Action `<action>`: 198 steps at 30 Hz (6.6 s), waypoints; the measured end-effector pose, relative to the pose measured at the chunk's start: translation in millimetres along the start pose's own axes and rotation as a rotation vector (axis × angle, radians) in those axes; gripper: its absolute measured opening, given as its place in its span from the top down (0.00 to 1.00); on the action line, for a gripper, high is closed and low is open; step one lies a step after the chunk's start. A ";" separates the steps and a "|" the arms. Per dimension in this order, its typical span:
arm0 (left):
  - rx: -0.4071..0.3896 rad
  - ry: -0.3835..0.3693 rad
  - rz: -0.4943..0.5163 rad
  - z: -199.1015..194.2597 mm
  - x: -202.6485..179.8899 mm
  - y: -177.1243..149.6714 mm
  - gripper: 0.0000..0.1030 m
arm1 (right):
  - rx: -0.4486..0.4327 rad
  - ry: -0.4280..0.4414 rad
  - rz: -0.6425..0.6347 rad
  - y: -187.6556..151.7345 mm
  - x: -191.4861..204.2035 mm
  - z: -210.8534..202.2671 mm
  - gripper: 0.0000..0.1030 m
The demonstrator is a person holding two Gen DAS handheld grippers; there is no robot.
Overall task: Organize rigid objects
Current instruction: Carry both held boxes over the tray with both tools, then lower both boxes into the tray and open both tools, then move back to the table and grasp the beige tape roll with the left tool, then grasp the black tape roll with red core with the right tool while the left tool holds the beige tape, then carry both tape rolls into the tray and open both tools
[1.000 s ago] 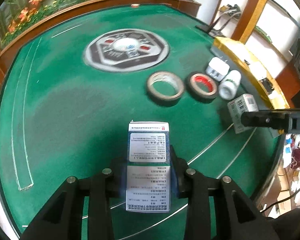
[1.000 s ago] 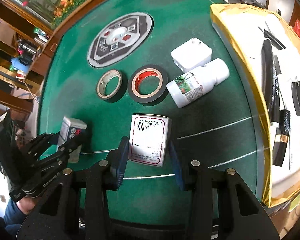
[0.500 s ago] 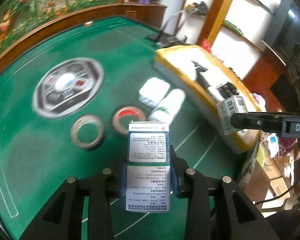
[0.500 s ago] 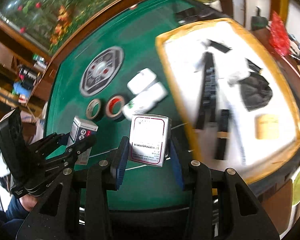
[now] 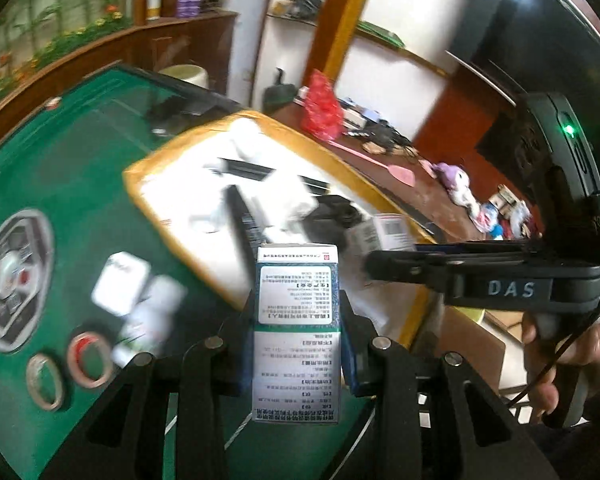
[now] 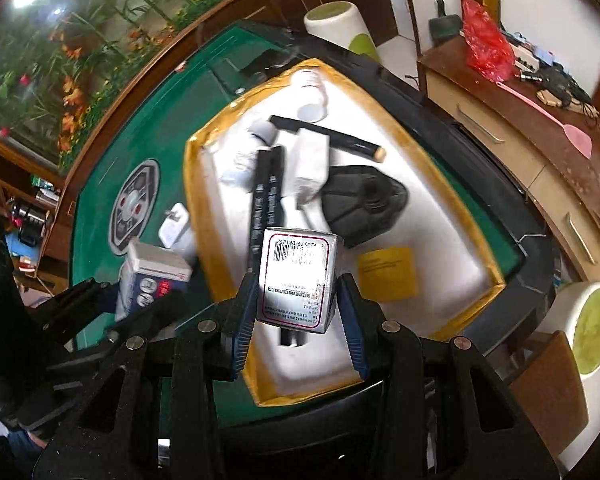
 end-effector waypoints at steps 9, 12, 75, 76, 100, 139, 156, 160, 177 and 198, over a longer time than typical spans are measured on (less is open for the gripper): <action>0.071 -0.010 0.019 45.4 -18.8 3.1 0.66 | 0.019 -0.009 -0.001 17.0 -23.3 8.3 0.61; 0.079 0.012 0.026 51.2 -19.5 4.1 0.66 | 0.025 -0.006 -0.033 22.4 -21.8 11.5 0.61; 0.014 0.436 -0.369 -26.1 210.5 -88.9 0.25 | 0.024 0.034 -0.173 -26.5 72.6 9.8 0.49; 0.009 0.443 -0.363 -22.5 215.0 -87.5 0.25 | 0.033 0.041 -0.186 -28.4 74.6 10.0 0.49; 0.036 0.513 -0.482 -77.6 193.1 -170.9 0.43 | 0.220 0.060 -0.723 -20.1 231.0 122.0 0.31; -0.040 0.353 -0.240 -64.1 138.1 -110.2 0.43 | 0.123 0.048 -0.408 -45.2 144.2 60.6 0.39; -0.095 0.183 -0.057 -32.5 52.5 -8.1 0.43 | -0.025 -0.042 -0.188 -0.4 32.0 -13.0 0.39; -0.077 0.156 -0.021 -8.6 31.4 14.5 0.43 | -0.029 -0.055 -0.186 24.7 19.5 -10.8 0.39; -0.018 0.212 -0.028 59.5 16.2 38.2 0.43 | 0.049 -0.089 -0.263 125.3 5.3 74.0 0.39; -0.050 0.123 -0.009 34.9 1.2 33.6 0.31 | -0.020 -0.081 -0.237 109.0 10.6 32.2 0.29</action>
Point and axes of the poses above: each gripper's, at about its wrist camera, not at the fingertips, and z roughly the way its jaws point, x to its left, y to its top, the point moved 3 cm from there along z, roughly the way its jaws point, and after that the axes turned 1 degree about -z, right-handed, at the moved point
